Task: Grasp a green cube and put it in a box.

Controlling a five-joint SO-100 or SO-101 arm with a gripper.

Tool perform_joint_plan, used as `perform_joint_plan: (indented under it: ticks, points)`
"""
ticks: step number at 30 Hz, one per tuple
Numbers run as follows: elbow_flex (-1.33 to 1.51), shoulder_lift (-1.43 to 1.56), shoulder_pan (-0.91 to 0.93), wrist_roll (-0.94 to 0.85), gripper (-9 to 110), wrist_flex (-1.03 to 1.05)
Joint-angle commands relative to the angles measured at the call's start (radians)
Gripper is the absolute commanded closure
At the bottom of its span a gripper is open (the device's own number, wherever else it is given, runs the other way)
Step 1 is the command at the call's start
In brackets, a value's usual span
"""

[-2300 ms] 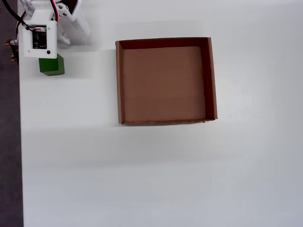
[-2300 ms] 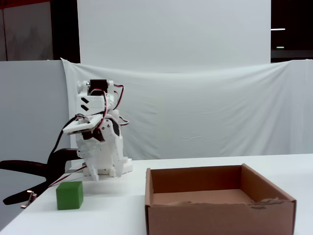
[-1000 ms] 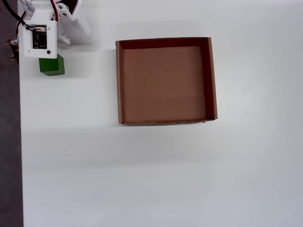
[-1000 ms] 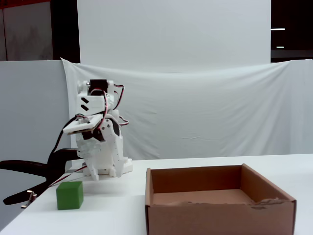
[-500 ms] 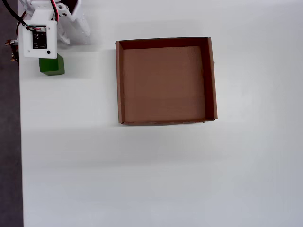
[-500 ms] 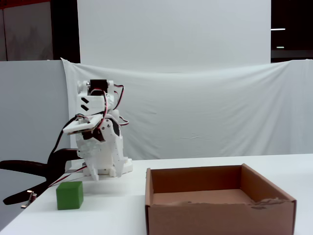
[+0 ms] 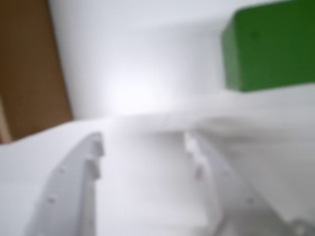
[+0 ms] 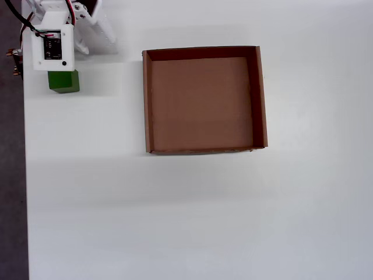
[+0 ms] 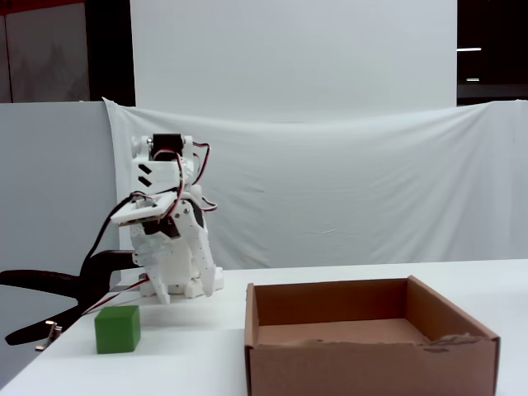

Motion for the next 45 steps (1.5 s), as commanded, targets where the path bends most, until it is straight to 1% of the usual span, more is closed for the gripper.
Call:
perform_joint_plan:
  ticks: [1, 5, 8, 12, 13, 16, 20, 28, 33, 45]
  points:
    - [-0.006, 0.006, -0.015, -0.006, 77, -0.003]
    - [-0.008, -0.002, -0.017, -0.012, 76, -0.006]
    - [-0.040, -0.069, 0.002, -0.021, 75, -0.035]
    - [-0.210, -0.264, 0.046, -0.080, 74, -0.025]
    - [-0.259, -0.316, 0.061, -0.089, 73, -0.015]
    - [-0.387, -0.457, 0.101, -0.176, 72, 0.028]
    - [-0.492, -0.552, 0.127, -0.262, 72, 0.028]
    - [-0.575, -0.657, 0.213, -0.500, 72, -0.048]
    - [-0.632, -0.747, 0.290, -0.626, 72, -0.051]
    - [-0.683, -0.859, 0.405, -0.713, 70, -0.126]
